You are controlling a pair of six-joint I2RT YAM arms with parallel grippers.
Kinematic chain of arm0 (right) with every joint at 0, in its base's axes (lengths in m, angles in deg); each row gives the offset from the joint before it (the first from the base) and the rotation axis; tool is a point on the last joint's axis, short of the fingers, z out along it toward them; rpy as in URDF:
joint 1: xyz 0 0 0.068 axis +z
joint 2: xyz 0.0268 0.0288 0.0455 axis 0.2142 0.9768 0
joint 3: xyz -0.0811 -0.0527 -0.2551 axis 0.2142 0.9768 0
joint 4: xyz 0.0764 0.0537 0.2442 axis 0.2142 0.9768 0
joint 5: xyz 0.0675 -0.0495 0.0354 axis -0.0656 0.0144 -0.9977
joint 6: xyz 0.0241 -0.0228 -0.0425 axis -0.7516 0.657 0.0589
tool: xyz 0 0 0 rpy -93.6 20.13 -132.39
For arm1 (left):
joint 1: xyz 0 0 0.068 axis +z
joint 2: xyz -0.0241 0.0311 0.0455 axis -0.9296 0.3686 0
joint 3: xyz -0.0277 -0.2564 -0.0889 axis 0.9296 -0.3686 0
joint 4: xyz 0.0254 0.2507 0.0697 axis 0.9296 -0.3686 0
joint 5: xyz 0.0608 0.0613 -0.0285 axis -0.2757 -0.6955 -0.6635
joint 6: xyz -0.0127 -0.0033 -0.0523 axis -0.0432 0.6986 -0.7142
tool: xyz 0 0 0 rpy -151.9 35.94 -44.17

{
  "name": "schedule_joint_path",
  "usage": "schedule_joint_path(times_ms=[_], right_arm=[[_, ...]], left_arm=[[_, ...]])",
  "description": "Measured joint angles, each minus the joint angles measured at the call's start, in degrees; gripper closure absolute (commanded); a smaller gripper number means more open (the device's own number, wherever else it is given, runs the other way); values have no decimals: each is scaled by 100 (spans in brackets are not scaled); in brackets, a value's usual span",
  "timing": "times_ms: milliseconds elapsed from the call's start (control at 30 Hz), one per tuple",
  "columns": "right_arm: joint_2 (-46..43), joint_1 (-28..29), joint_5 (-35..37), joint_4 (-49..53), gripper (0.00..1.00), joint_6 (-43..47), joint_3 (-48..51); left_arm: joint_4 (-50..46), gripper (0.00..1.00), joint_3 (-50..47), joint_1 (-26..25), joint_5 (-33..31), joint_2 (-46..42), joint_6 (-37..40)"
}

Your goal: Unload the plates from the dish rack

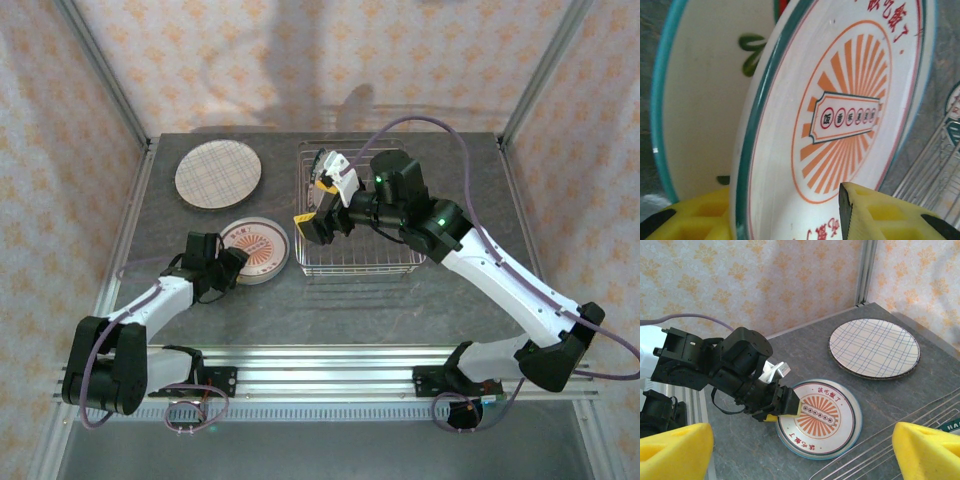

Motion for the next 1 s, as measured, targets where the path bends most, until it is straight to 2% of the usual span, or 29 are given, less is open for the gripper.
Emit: schedule_joint_path(times_ms=[733, 900, 933, 1000], right_arm=[[46, 0, 197, -42, 8, -149, 0], [61, 0, 706, -48, 8, -323, 0], [72, 0, 861, -61, 8, -391, -2], [116, 0, 1248, -114, 8, -553, -7]], left_arm=[[-1567, 53, 754, 28, -540, 201, 372], [-1989, 48, 1047, 28, -684, 208, 518], [-2072, 42, 1121, 26, -708, 201, 540], [-2260, 36, 1270, 26, -780, 164, 605]])
